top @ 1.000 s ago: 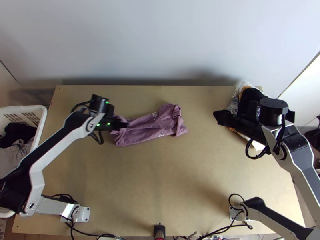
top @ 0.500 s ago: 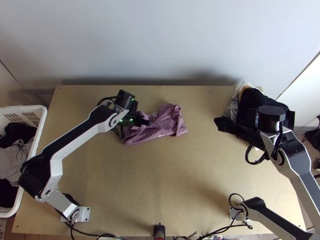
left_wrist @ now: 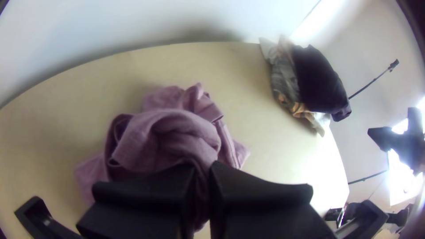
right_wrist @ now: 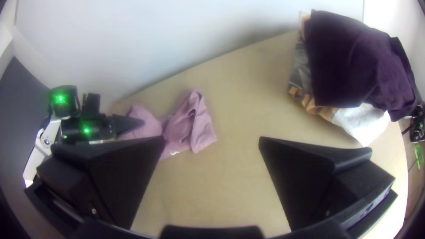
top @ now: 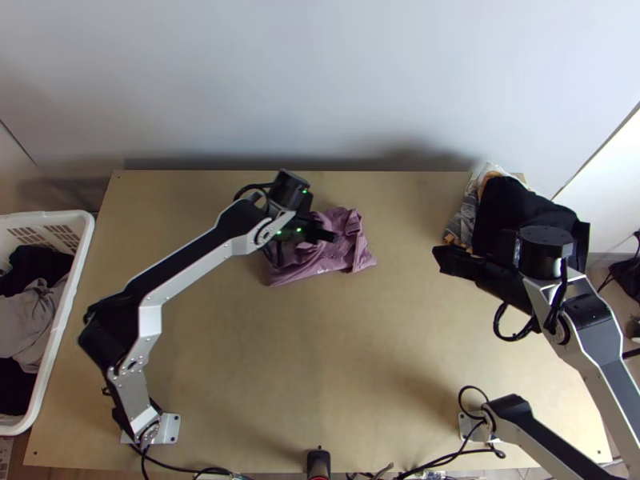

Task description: Fold the t-shirt

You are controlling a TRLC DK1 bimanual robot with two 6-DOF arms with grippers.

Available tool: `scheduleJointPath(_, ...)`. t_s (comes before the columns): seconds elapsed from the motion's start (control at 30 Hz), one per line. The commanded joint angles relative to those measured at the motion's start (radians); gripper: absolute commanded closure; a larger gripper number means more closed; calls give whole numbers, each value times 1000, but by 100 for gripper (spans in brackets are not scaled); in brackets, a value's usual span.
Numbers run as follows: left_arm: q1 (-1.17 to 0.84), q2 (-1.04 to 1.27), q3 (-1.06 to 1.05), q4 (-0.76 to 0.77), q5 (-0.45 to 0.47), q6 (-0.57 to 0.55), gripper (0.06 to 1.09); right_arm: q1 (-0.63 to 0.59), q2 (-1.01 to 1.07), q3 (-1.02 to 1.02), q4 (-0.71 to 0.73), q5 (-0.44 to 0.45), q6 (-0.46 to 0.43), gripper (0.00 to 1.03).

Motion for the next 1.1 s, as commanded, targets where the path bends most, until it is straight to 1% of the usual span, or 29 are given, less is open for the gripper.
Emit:
scheduleJointPath(0.0, -41, 93, 135, -3, -3, -34, 105, -7, -22, -22, 0, 0, 0, 4)
scheduleJointPath(0.33, -83, 257, 290, 7, -5, -83, 105, -8, -28, -30, 2, 0, 2, 4)
scheduleJointPath(0.37, -86, 273, 305, 15, -3, -86, 104, -8, -30, -35, 2, -1, 2, 4)
scheduleJointPath(0.4, -89, 285, 317, 24, -3, -96, 91, -8, -33, -39, 2, 0, 3, 4)
scheduleJointPath(0.43, -95, 300, 330, 27, -3, -104, 65, -7, -36, -44, 2, -1, 3, 4)
scheduleJointPath(0.47, -99, 312, 340, 27, -5, -109, 33, -7, -40, -48, 2, -1, 3, 4)
scheduleJointPath(0.5, -107, 323, 348, 39, -8, -109, 10, -5, -44, -52, 2, -3, 3, 4)
scheduleJointPath(0.57, -118, 346, 362, 78, -39, -119, 10, -5, -45, -56, 2, -7, 12, 4)
scheduleJointPath(0.63, -122, 383, 415, 79, -42, -129, 10, -4, -48, -61, 2, -12, 14, 4)
scheduleJointPath(0.77, -116, 438, 529, 81, -52, -219, 10, -4, -57, -67, 2, -17, 17, 4)
scheduleJointPath(0.9, -107, 424, 534, 145, -77, -288, 10, -5, -71, -73, 2, -17, 17, 4)
scheduleJointPath(0.97, -93, 412, 534, 153, -85, -299, 10, -4, -80, -79, 2, -18, 19, 4)
scheduleJointPath(1.07, -58, 371, 517, 122, -85, -291, 10, 4, -88, -93, 2, -18, 20, 4)
